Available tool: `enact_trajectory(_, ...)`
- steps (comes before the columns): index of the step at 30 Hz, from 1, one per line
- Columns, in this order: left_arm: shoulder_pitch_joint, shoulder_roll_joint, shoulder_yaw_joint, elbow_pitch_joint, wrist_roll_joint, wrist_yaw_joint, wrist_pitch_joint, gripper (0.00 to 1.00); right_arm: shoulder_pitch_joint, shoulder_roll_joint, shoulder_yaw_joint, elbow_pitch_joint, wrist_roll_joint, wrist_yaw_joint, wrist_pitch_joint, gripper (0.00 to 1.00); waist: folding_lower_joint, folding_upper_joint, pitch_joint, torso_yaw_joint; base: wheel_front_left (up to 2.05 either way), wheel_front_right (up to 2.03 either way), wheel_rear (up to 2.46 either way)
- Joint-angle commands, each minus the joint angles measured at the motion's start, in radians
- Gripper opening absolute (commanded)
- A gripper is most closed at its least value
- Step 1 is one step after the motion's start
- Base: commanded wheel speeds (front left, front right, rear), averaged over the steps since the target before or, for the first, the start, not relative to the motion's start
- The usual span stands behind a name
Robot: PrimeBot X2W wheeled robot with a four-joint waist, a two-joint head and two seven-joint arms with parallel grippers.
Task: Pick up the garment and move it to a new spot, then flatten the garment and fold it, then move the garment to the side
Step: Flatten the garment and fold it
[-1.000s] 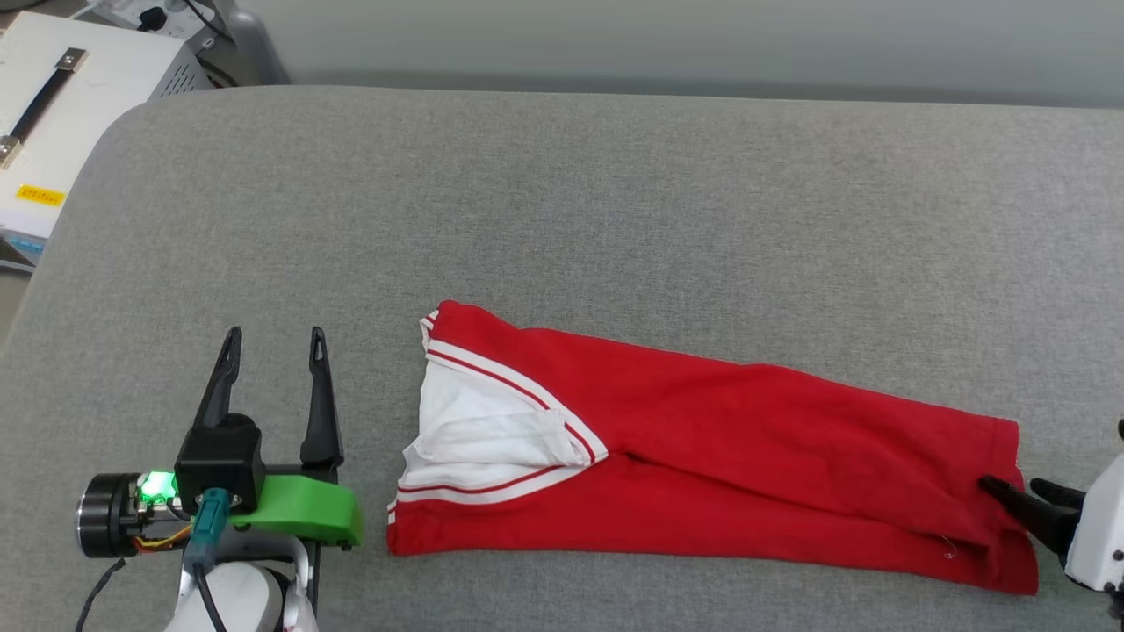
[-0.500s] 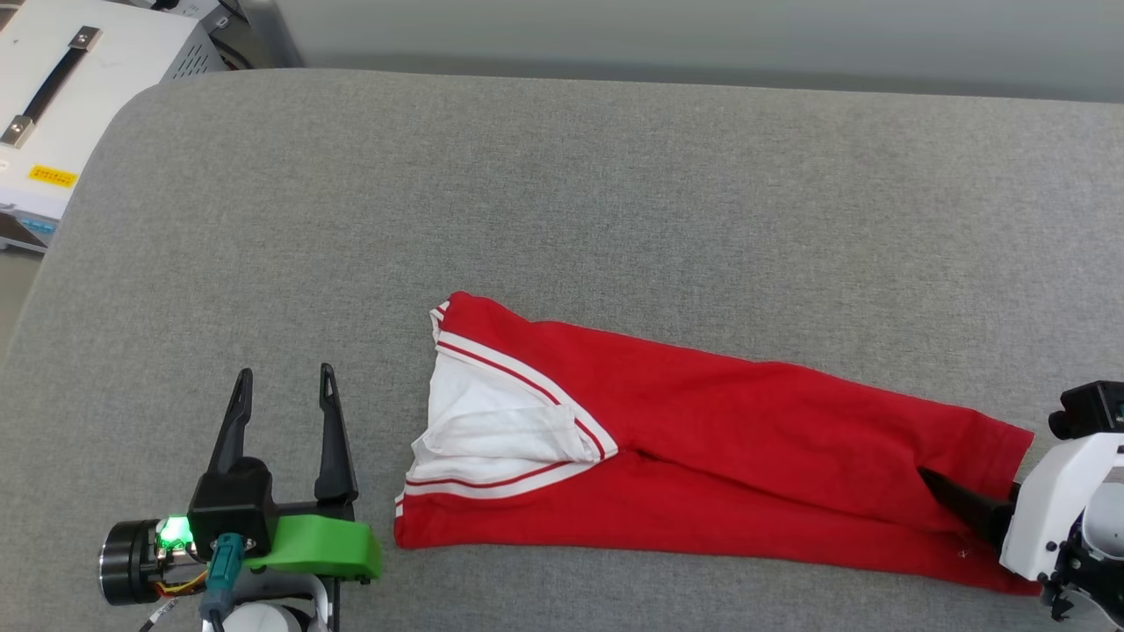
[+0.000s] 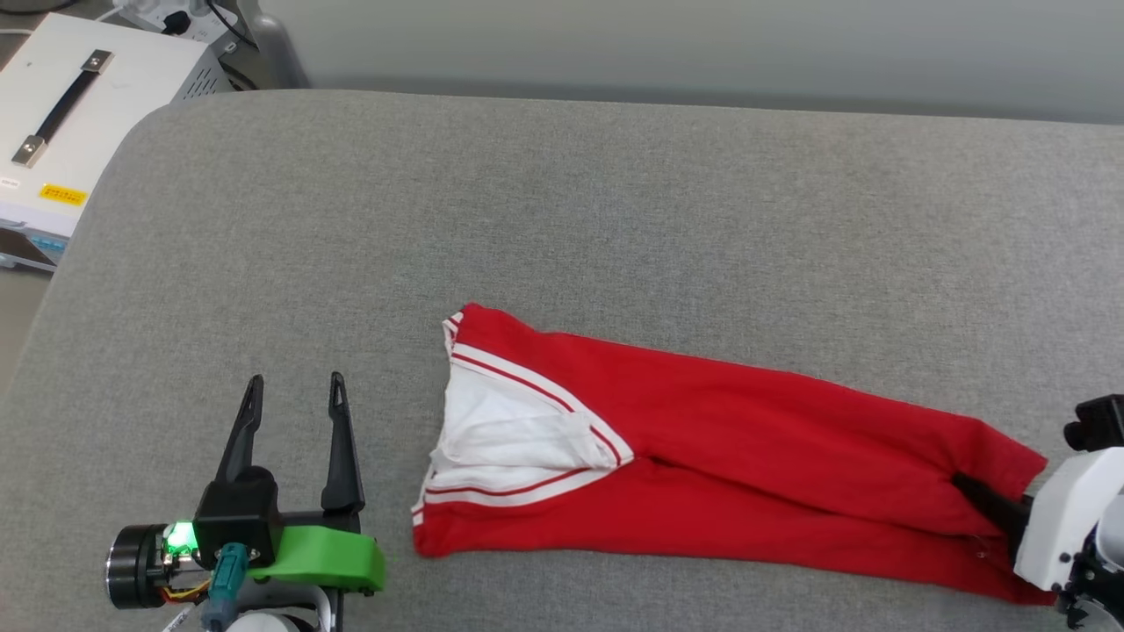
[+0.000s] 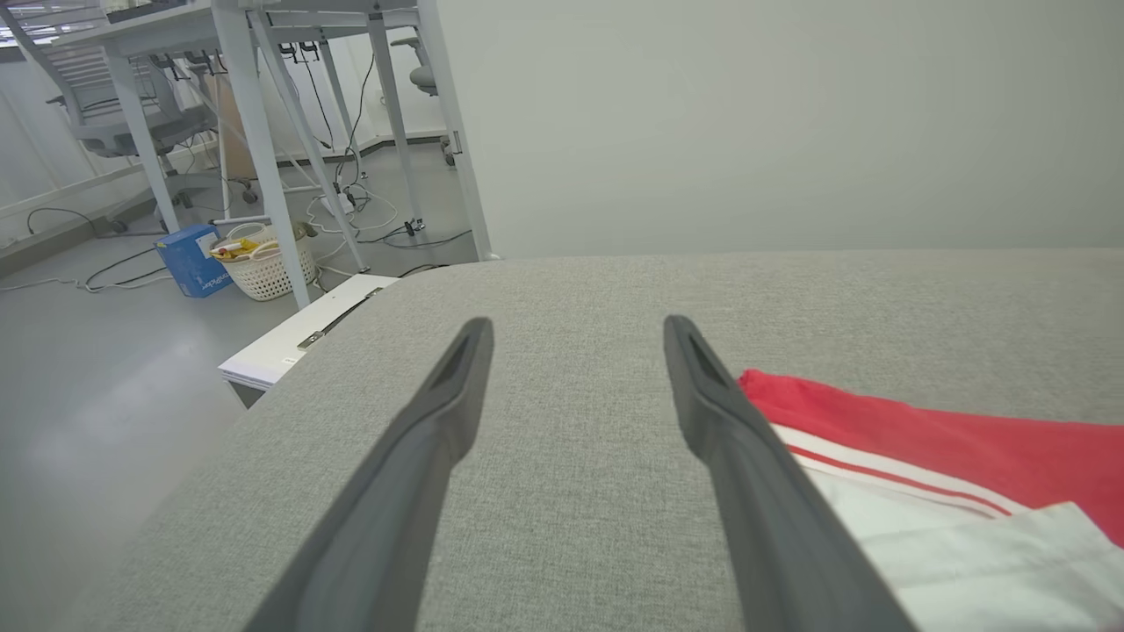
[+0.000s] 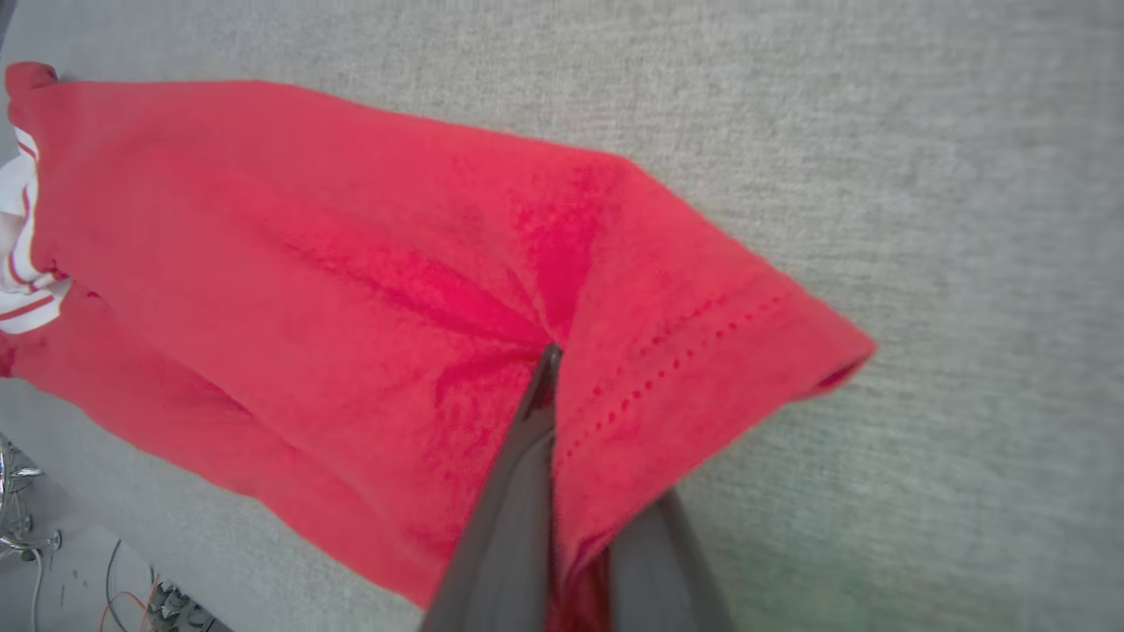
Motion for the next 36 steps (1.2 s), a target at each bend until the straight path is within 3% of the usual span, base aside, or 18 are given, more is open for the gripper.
enact_trajectory(1, 0.021, -0.007, 0.001, -0.002, 0.02, -0.01, -0.006, 1.0, 0.0, -0.035, -0.008, 0.023, 0.008, -0.002, -0.016, 0.0, -0.0001, -0.0001, -0.011, -0.003, 0.0, 0.0, 0.0)
enact_trajectory(10, 0.043, -0.016, -0.007, 0.012, 0.054, -0.035, -0.006, 1.0, 0.045, -0.158, -0.063, 0.083, 0.029, -0.002, -0.021, 0.0, -0.0001, -0.0001, -0.047, -0.009, 0.0, 0.0, 0.0)
enact_trajectory(17, 0.066, -0.015, 0.001, 0.02, 0.061, -0.038, -0.006, 1.0, 0.083, -0.176, -0.089, -0.04, 0.081, -0.002, 0.032, 0.0, -0.0001, -0.0001, -0.076, -0.019, 0.0, 0.0, 0.0)
enact_trajectory(27, 0.064, -0.016, -0.003, 0.025, 0.066, -0.048, -0.006, 1.0, 0.062, -0.096, -0.108, -0.334, 0.068, -0.002, 0.16, 0.0, -0.0001, -0.0001, -0.074, -0.022, 0.0, 0.0, 0.0)
enact_trajectory(36, 0.034, -0.024, -0.018, 0.034, 0.068, -0.052, -0.006, 1.0, -0.086, 0.04, -0.029, -0.376, -0.089, -0.002, 0.307, 0.0, -0.0001, -0.0001, -0.035, -0.004, 0.0, 0.0, 0.0)
